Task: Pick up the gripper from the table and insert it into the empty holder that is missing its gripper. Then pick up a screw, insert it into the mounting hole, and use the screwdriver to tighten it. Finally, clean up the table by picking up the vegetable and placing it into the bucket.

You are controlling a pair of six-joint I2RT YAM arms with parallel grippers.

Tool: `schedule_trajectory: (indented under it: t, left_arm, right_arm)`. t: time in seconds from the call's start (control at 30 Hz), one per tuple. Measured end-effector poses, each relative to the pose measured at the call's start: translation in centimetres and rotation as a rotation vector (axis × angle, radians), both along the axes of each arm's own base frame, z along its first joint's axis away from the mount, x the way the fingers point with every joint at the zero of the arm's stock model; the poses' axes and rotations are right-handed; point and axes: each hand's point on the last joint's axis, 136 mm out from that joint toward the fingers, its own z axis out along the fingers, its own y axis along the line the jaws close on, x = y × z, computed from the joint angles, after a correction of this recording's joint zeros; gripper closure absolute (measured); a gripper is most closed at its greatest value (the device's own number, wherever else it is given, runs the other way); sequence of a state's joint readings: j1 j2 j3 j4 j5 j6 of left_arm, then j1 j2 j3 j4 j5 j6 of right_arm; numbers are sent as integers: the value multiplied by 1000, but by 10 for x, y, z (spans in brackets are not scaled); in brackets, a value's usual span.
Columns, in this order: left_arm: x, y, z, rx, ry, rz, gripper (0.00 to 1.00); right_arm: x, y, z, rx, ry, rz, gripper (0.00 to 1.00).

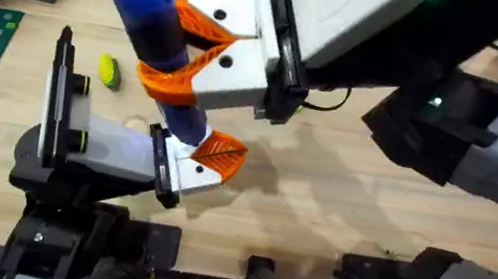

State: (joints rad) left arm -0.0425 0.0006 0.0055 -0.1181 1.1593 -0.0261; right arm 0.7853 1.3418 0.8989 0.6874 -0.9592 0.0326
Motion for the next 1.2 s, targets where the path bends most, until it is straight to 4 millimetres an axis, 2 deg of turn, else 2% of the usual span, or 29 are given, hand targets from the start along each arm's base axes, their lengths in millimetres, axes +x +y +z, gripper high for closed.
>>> schedule_trajectory:
  t: [0.7,0.97,1.2]
  left_arm:
    - [0,0,0,0,0,0,996]
    - [0,0,0,0,0,0,996]
    - [0,0,0,0,0,0,996]
  right_arm:
    - [0,0,-3,-2,-1,0,976]
    - [-5,-7,26,110,-60,8,976]
    - [11,-14,34,79,-1,-29,976]
